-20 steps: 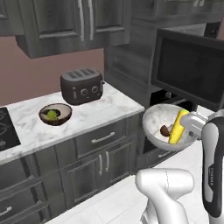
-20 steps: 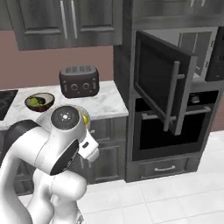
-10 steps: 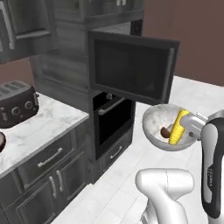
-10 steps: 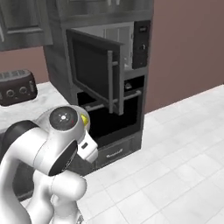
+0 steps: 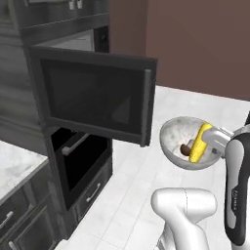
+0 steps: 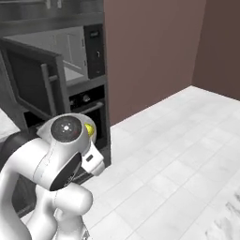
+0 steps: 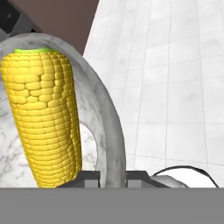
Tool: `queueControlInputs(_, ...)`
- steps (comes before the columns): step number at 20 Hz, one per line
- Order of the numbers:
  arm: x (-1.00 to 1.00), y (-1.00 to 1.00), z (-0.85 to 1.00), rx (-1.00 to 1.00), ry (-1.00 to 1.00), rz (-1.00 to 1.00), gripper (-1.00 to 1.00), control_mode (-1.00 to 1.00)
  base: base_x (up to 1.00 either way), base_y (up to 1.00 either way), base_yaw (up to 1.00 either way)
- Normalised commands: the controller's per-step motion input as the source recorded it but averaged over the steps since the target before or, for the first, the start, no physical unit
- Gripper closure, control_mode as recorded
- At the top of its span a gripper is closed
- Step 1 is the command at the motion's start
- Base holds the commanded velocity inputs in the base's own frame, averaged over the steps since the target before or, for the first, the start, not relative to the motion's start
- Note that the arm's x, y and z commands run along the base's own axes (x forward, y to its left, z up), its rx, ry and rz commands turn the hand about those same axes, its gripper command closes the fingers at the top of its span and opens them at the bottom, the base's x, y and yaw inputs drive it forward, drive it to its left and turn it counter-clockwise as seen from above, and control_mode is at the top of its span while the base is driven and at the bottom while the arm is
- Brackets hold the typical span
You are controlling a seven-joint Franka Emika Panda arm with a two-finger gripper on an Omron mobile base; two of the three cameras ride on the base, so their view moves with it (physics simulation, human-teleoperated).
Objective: Place the bowl containing the mushroom and corn in the microwave. Close the microwave door and press the start button to microwave the meal.
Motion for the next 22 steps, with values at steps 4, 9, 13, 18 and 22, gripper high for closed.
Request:
queueControlInputs(4, 0.00, 0.00, 0.00, 0.00, 0.00, 0.00, 1.00, 1.00, 1.00, -0.36, -0.21)
queueControlInputs(9, 0.00, 0.00, 0.00, 0.00, 0.00, 0.00, 1.00, 1.00, 1.00, -0.09, 0.00)
queueControlInputs(13, 0.00, 0.00, 0.00, 0.00, 0.00, 0.00, 1.00, 1.00, 1.00, 0.00, 0.46)
queueControlInputs(18, 0.00, 0.00, 0.00, 0.00, 0.00, 0.00, 1.00, 1.00, 0.95, -0.21, 0.64)
queueControlInputs(22, 0.00, 0.00, 0.00, 0.00, 0.00, 0.00, 1.00, 1.00, 0.52, -0.28, 0.71)
